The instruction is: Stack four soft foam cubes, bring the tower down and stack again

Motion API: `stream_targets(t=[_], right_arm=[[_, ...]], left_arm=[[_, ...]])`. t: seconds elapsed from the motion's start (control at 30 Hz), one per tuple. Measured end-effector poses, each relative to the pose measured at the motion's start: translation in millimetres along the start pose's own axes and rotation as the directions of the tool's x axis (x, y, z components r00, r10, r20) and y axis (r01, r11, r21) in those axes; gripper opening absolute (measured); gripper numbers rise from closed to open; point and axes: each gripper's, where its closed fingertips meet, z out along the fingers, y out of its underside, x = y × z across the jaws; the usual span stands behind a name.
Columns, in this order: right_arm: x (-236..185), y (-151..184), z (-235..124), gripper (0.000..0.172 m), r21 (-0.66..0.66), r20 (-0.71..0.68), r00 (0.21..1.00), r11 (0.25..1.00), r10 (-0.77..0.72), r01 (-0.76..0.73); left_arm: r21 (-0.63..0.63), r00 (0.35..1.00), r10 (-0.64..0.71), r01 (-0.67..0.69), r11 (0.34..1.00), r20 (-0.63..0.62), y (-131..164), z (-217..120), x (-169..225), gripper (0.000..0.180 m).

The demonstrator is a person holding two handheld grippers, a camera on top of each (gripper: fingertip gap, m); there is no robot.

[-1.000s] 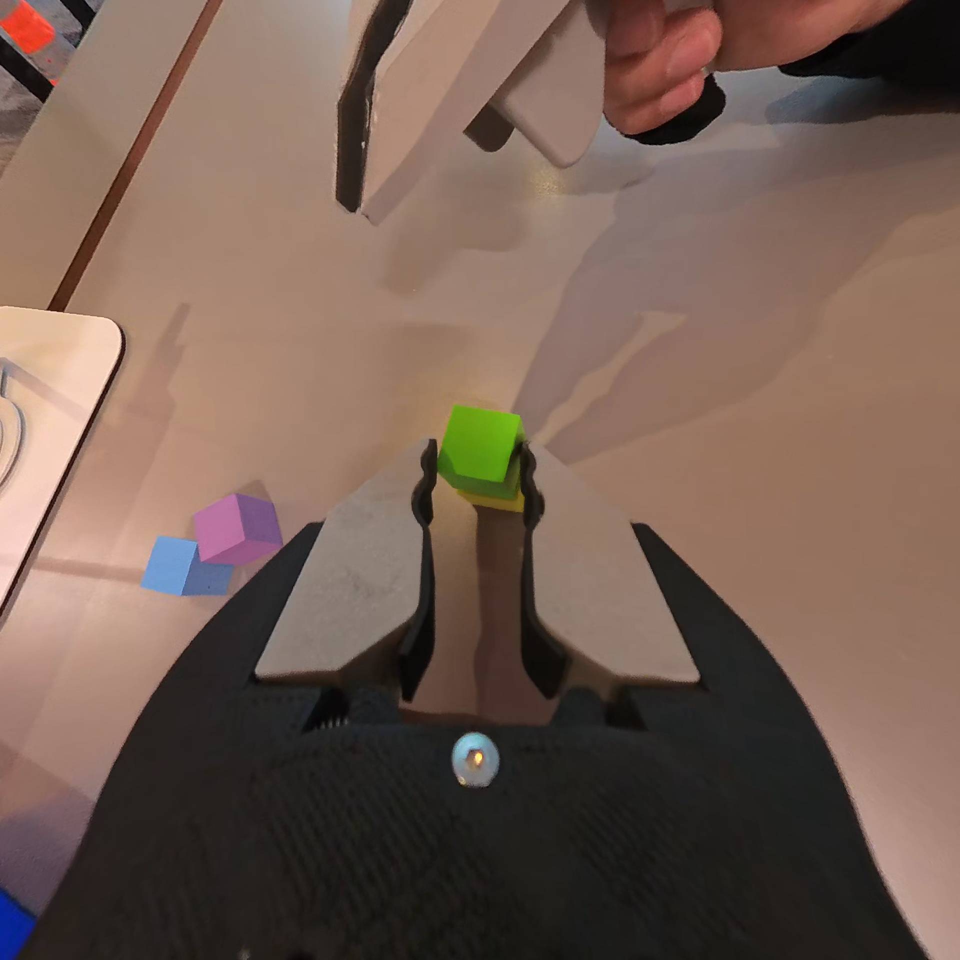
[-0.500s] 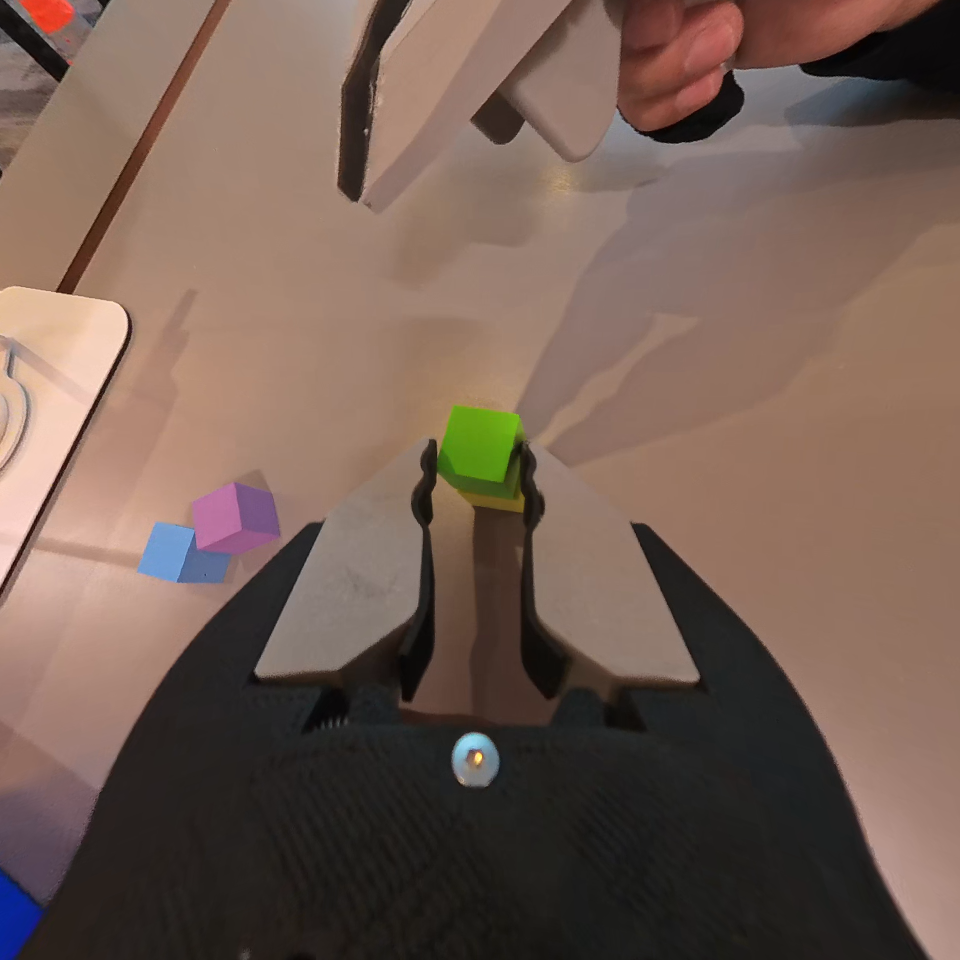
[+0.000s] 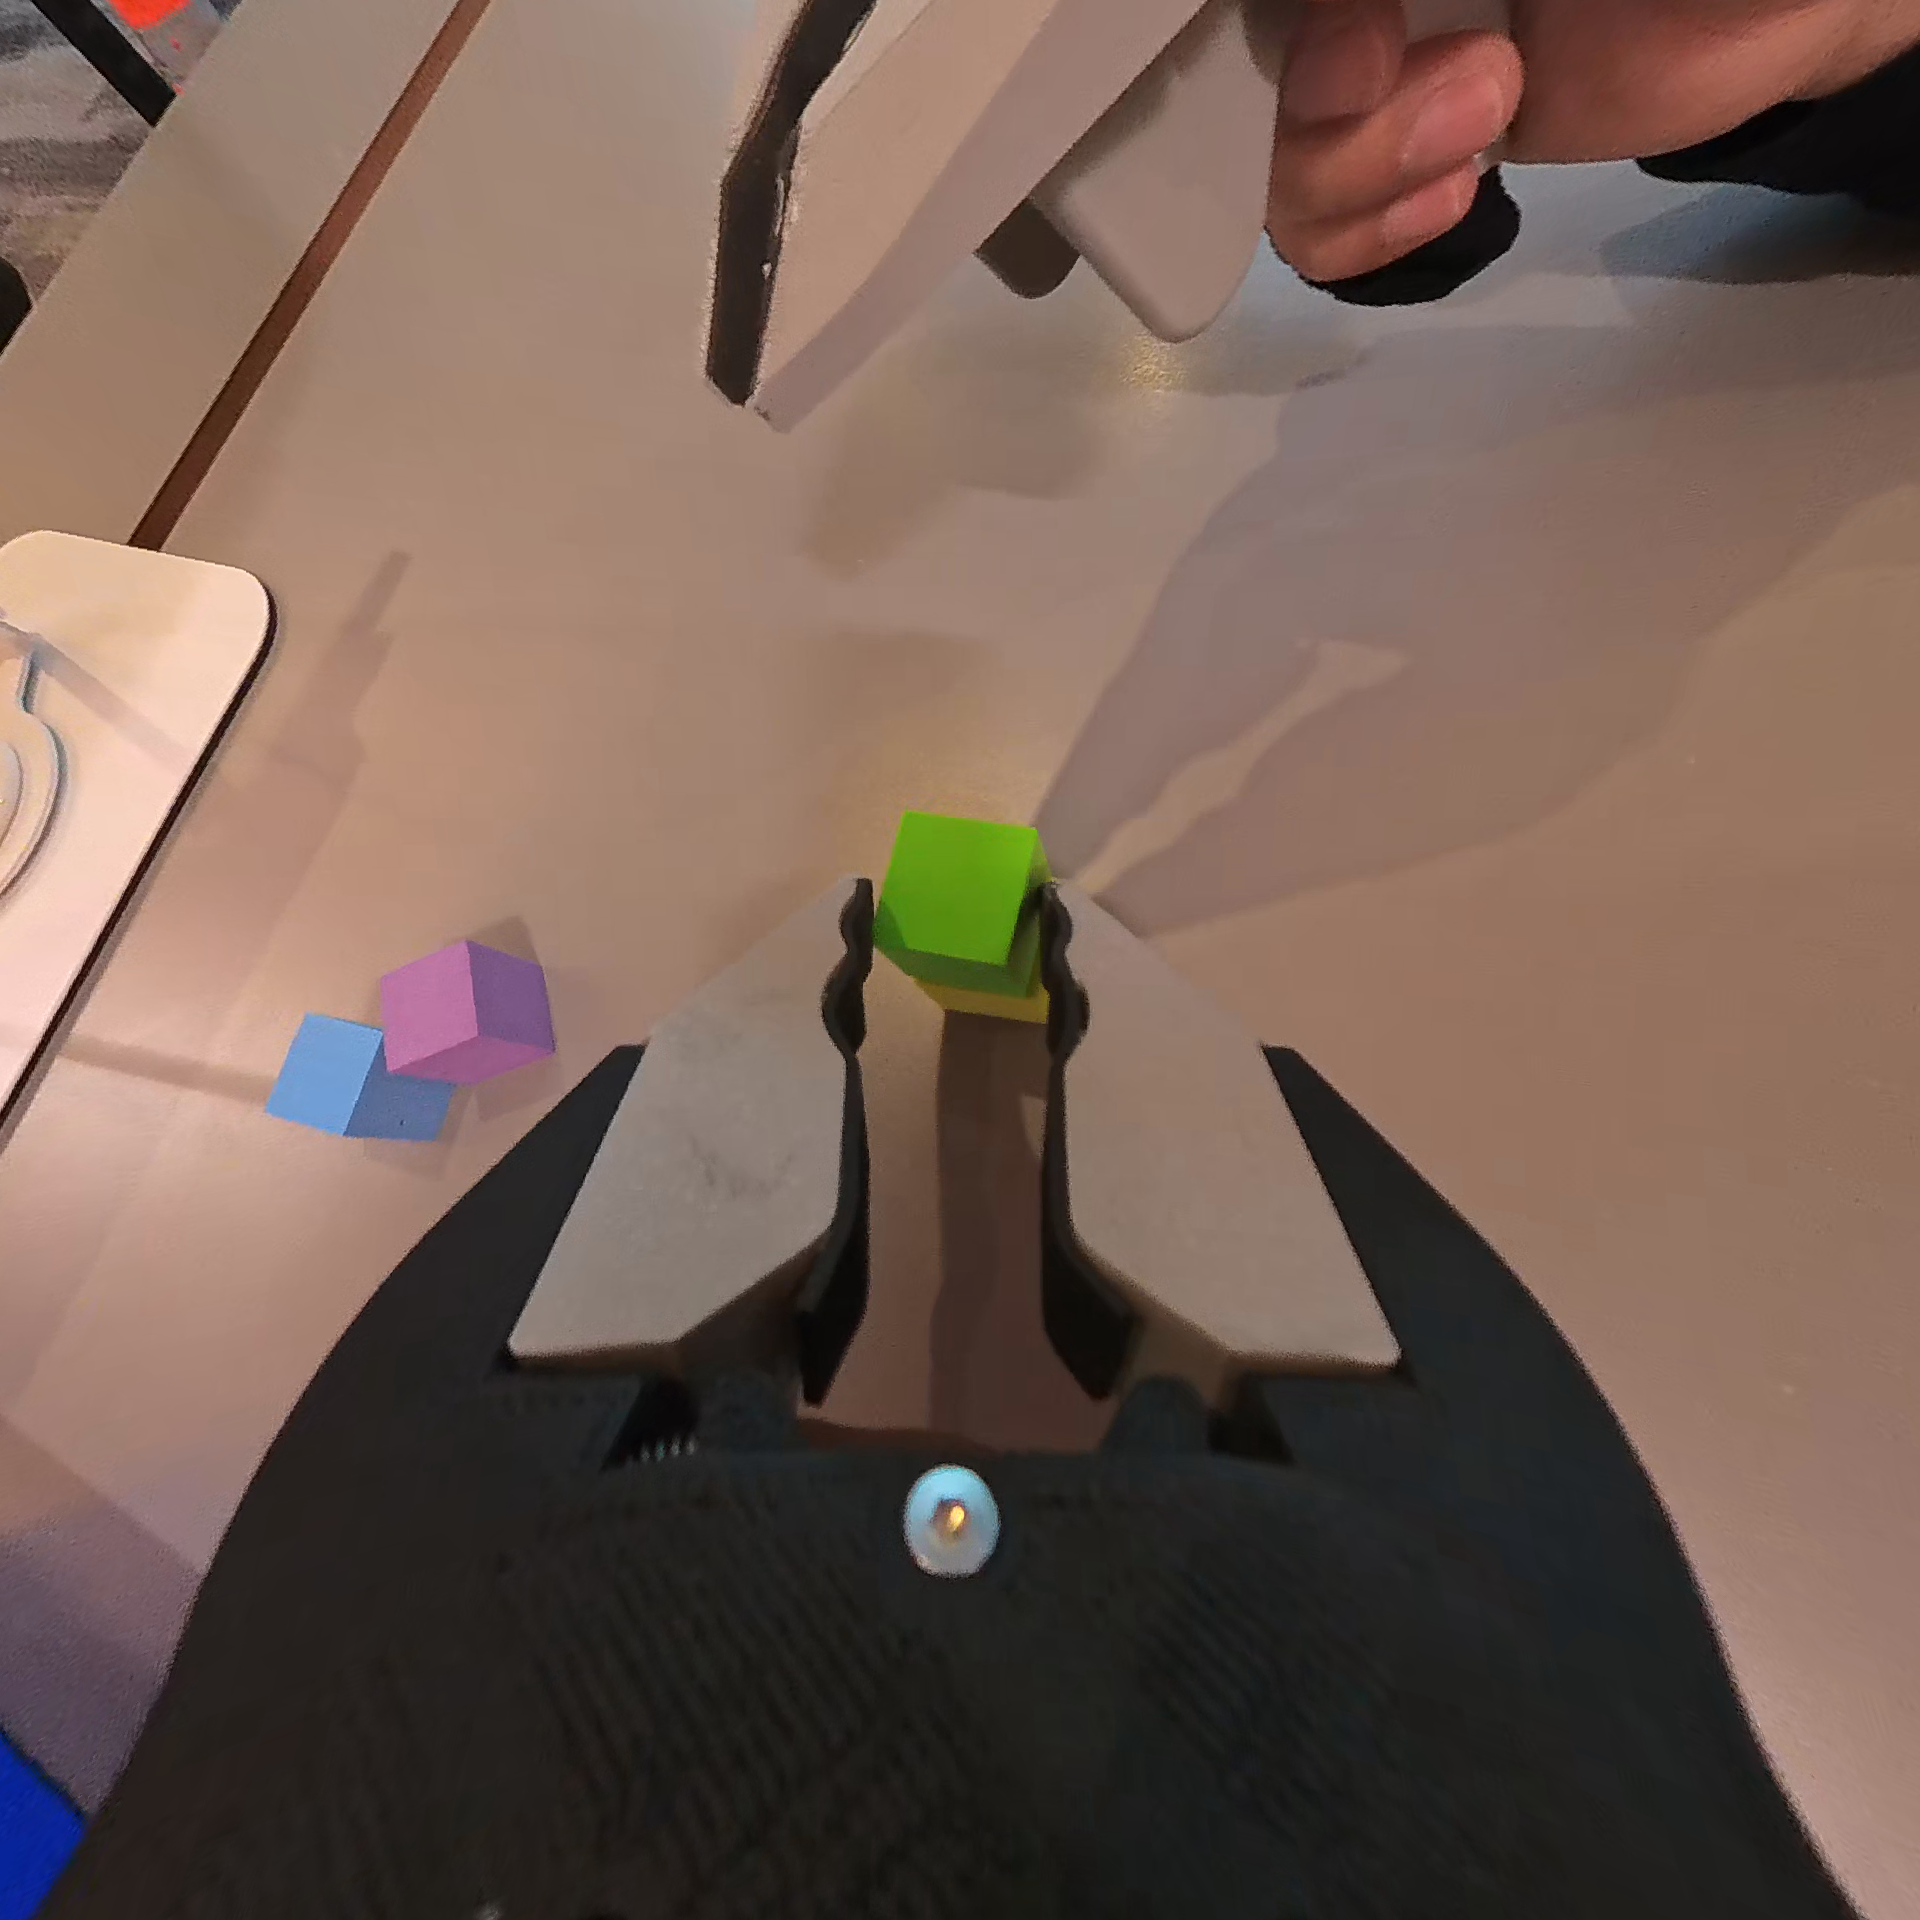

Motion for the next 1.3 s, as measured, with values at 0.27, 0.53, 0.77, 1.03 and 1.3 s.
stream_targets(t=[0.27, 0.53, 0.77, 1.03, 1.3], right_arm=[[-1, 1, 0, 0.007, -0.004, 0.004, 1.000, 1.000, 0.000, 0.000], [-1, 6, 2, 0.006, -0.028, 0.013, 1.000, 1.000, 0.005, -0.004], [-1, 5, 2, 0.006, -0.025, 0.009, 1.000, 1.000, 0.000, 0.000], [-2, 3, 1, 0.006, -0.021, 0.012, 1.000, 1.000, -0.002, 0.002], [-3, 3, 2, 0.006, -0.021, 0.013, 1.000, 1.000, -0.003, 0.003]], left_arm=[[-0.024, 1.000, 0.015, -0.015, 1.000, -0.026, 5, 3, 6, 0.054], [-0.008, 0.999, 0.007, -0.007, 1.000, -0.038, 10, -14, 0, 0.052], [-0.074, 0.999, 0.029, -0.031, 0.997, -0.035, 22, -1, 2, 0.056], [-0.080, 0.999, 0.043, -0.045, 0.996, -0.029, 25, 8, 1, 0.052], [-0.065, 0.999, 0.019, -0.022, 0.998, -0.042, 23, 11, -2, 0.046]])
